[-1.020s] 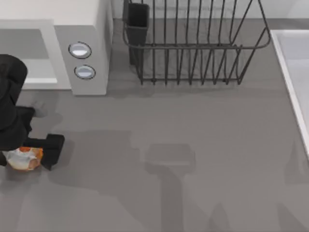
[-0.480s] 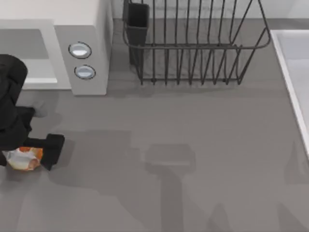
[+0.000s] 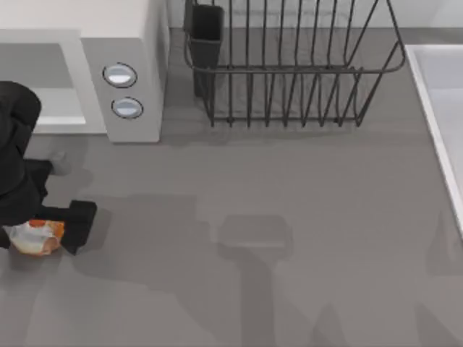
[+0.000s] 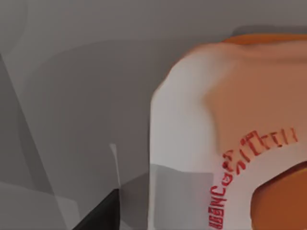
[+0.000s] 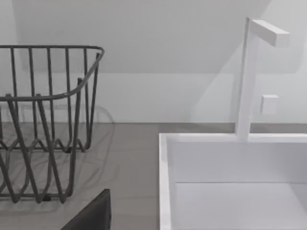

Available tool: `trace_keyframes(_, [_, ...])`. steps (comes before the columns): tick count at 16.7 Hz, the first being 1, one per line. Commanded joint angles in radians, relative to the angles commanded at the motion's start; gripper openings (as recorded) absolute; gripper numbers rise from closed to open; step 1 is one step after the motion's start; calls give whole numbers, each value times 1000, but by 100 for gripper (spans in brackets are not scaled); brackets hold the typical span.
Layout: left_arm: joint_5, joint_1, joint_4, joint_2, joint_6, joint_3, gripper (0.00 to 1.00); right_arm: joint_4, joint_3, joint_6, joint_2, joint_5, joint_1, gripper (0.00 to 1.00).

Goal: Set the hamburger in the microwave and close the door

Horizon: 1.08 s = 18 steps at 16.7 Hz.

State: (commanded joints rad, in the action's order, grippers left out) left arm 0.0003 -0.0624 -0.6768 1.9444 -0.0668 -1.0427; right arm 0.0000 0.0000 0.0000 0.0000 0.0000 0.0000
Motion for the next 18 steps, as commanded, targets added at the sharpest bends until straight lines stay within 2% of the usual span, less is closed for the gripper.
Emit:
trace_keyframes(5, [0, 0, 0, 0, 0, 0, 0, 0, 0, 0, 0, 0, 0, 100])
trace_keyframes(6, [-2, -4, -97, -86, 4, 13, 0, 0, 0, 0, 0, 0, 0, 100])
trace_keyframes(18, [-3, -6, -374, -179, 7, -160, 0, 0, 0, 0, 0, 0, 0, 100])
